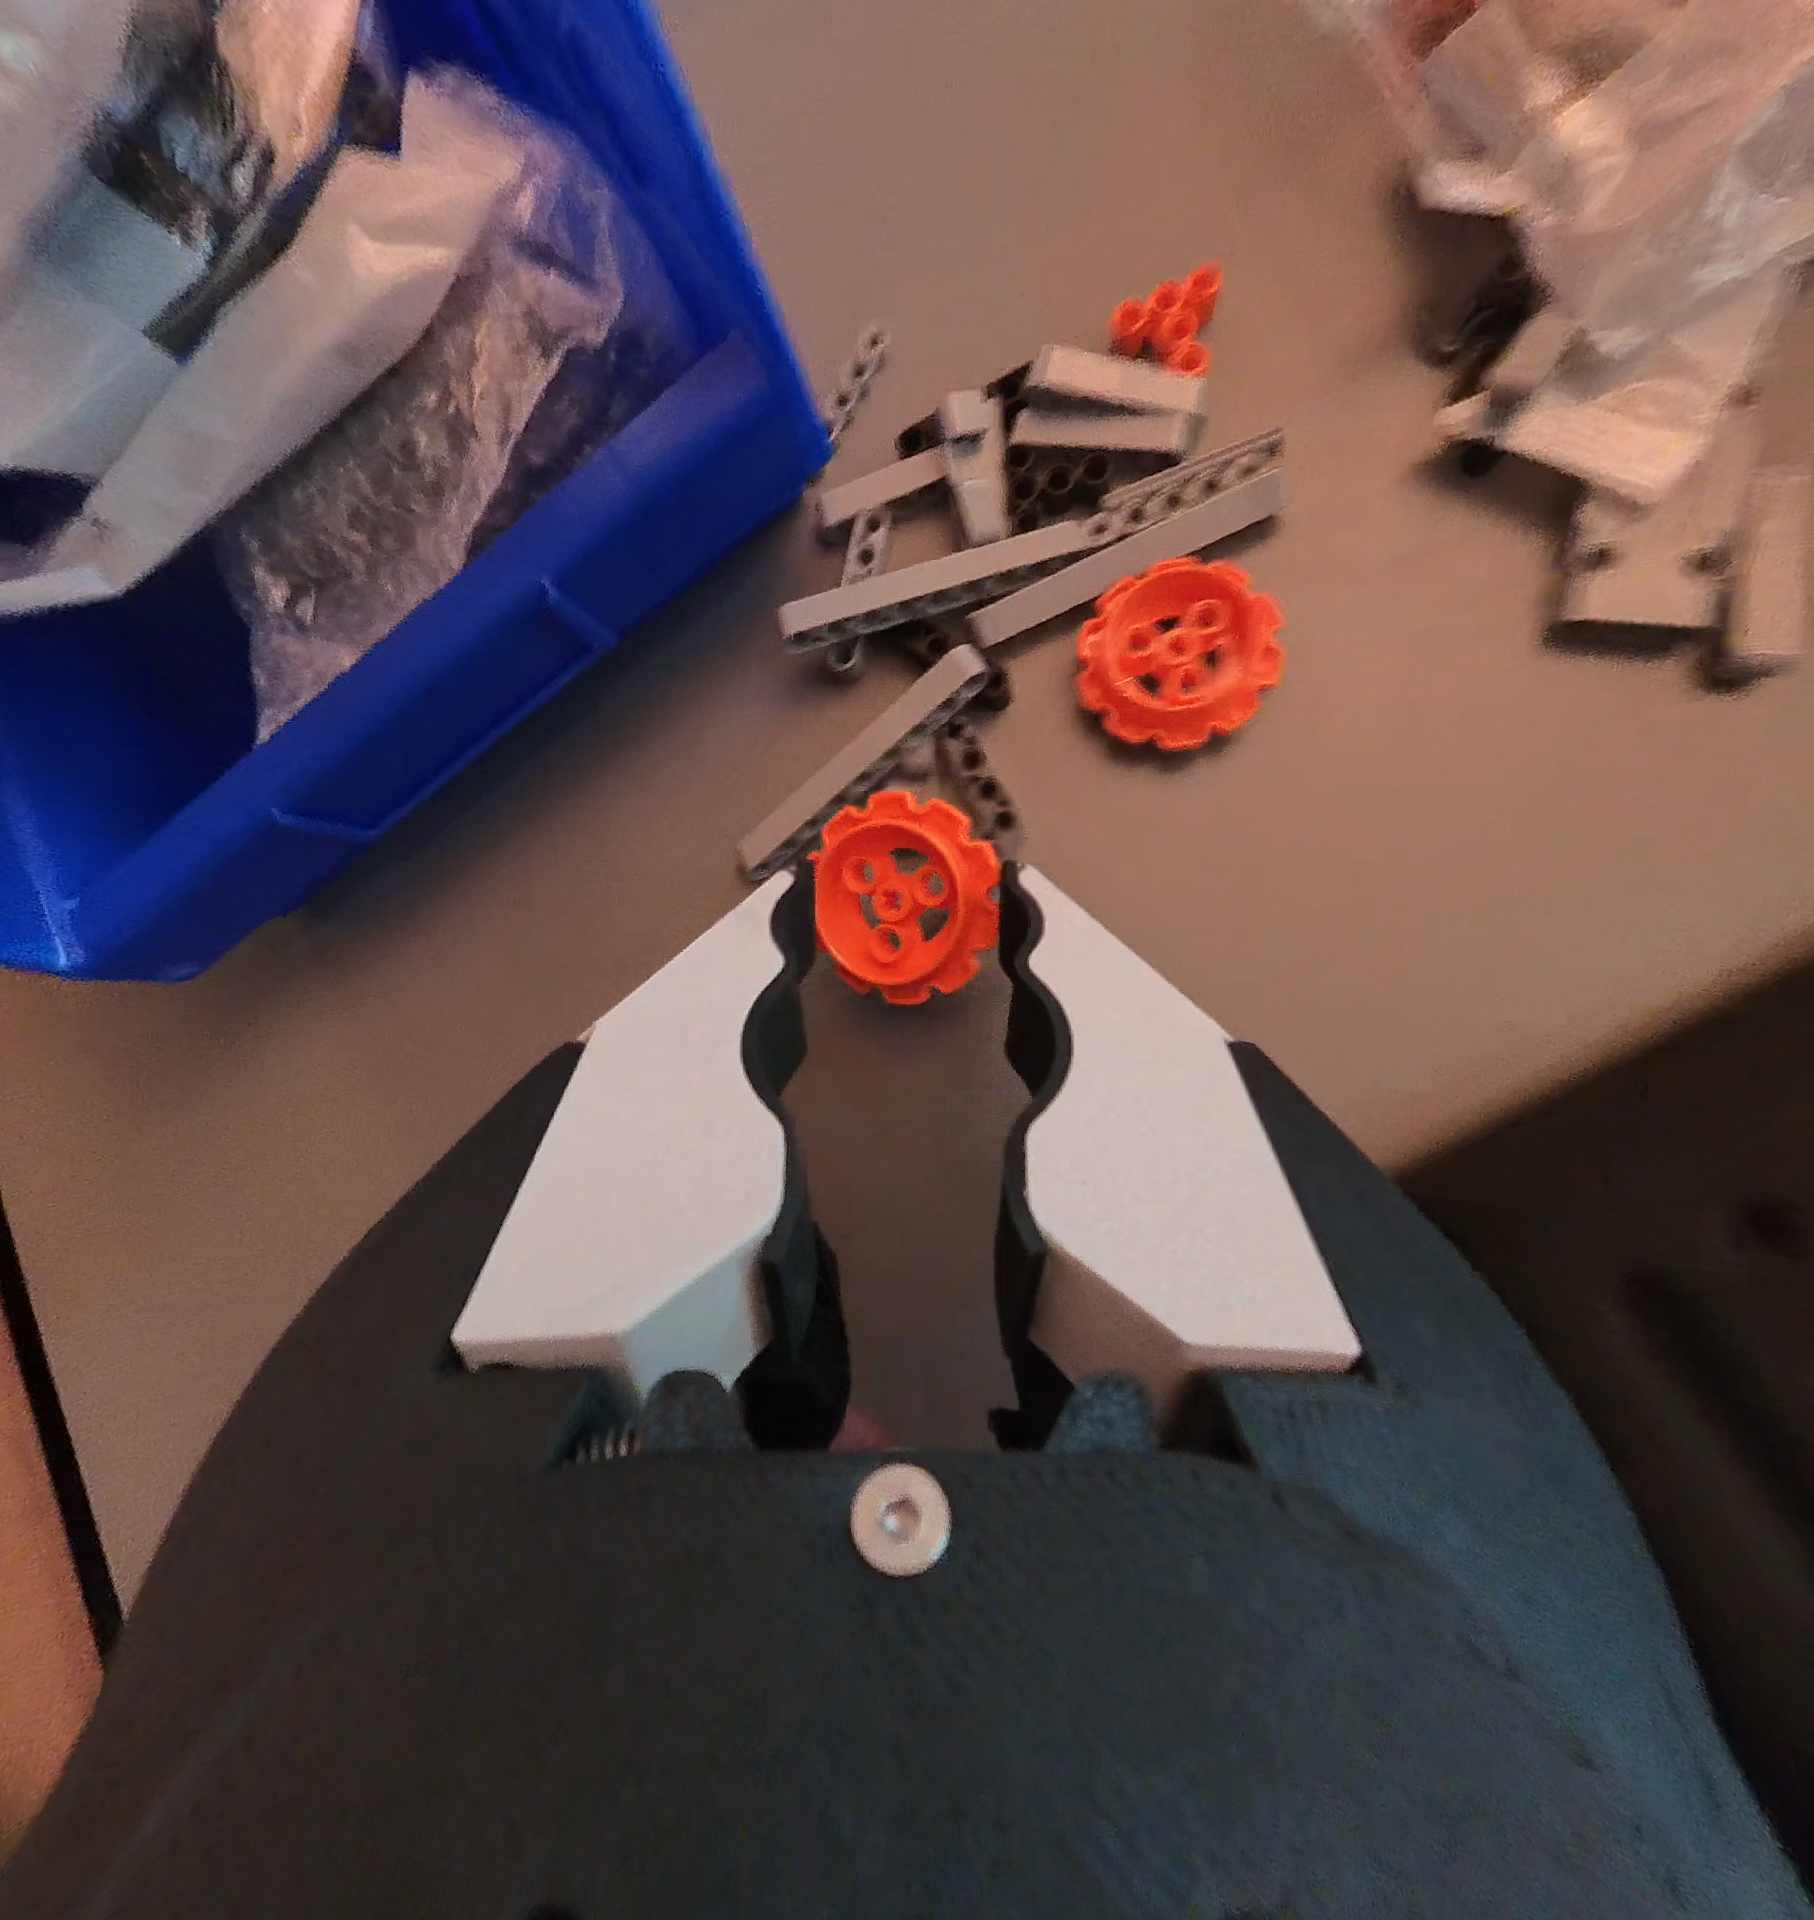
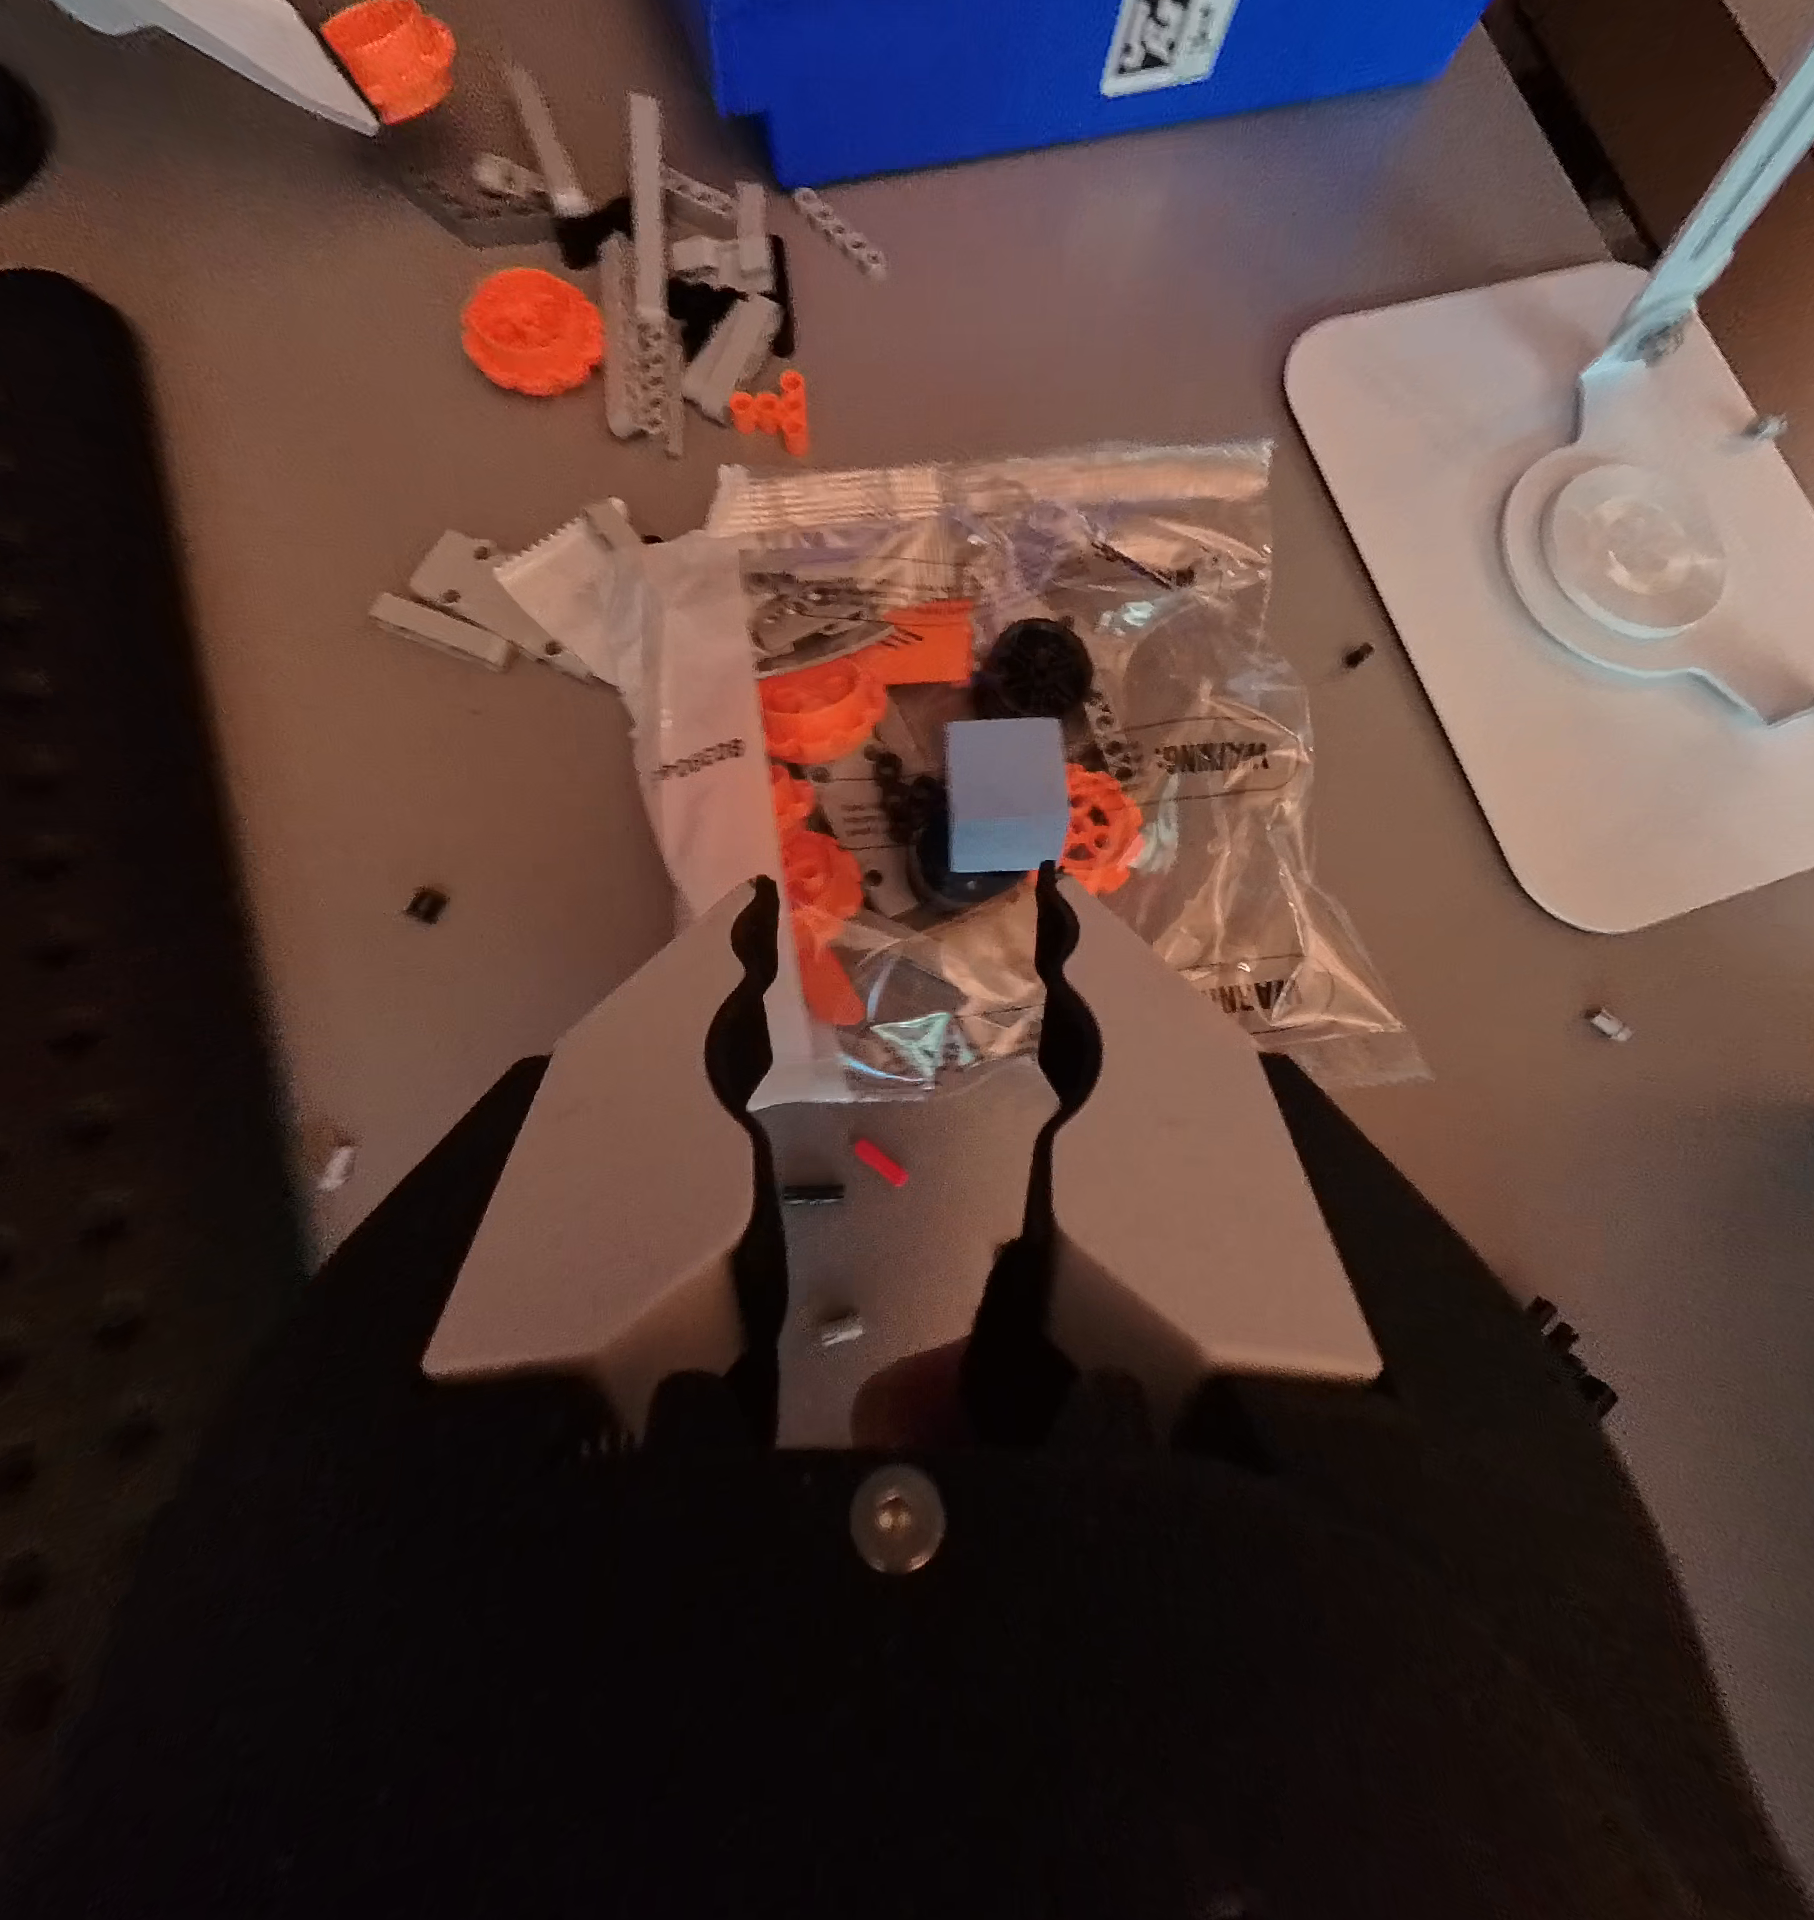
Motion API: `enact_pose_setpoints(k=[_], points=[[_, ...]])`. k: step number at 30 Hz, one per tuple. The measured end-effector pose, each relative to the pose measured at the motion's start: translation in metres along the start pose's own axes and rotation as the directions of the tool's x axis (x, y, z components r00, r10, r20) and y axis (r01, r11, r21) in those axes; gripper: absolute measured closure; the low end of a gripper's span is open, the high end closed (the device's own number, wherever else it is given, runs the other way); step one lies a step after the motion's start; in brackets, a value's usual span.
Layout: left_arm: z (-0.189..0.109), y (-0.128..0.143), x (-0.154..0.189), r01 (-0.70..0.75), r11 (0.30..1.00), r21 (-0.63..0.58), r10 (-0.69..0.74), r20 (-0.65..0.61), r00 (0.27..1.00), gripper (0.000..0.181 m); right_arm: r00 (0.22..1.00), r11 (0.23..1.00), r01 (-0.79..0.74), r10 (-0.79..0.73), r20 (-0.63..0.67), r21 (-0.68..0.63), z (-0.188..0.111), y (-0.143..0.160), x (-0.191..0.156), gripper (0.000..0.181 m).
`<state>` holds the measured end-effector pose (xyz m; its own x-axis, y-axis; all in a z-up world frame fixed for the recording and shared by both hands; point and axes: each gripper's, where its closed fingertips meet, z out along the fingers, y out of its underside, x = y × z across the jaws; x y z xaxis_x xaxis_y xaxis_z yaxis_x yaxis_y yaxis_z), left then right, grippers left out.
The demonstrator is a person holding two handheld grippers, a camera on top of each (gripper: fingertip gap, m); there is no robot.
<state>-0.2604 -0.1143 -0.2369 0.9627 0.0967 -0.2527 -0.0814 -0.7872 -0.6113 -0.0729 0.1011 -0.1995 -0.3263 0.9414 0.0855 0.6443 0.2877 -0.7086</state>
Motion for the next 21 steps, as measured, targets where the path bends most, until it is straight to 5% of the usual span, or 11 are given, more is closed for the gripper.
enact_pose_setpoints(k=[7,13,21], points=[[-0.023,-0.038,0.087,-0.150,0.981,0.121,0.172,-0.197,0.965,0.147,0.979,0.992,0.122,-0.113,0.168,-0.044,0.008,0.003,-0.058,0.137],[-0.004,-0.058,0.144,-0.244,0.956,0.161,0.281,-0.274,0.920,0.147,0.991,0.984,0.114,-0.103,0.088,-0.135,0.044,0.015,-0.042,0.153],[0.023,-0.085,0.172,-0.319,0.931,0.177,0.359,-0.293,0.886,0.147,0.993,0.980,0.115,-0.111,0.031,-0.162,0.063,0.008,-0.006,0.156]])
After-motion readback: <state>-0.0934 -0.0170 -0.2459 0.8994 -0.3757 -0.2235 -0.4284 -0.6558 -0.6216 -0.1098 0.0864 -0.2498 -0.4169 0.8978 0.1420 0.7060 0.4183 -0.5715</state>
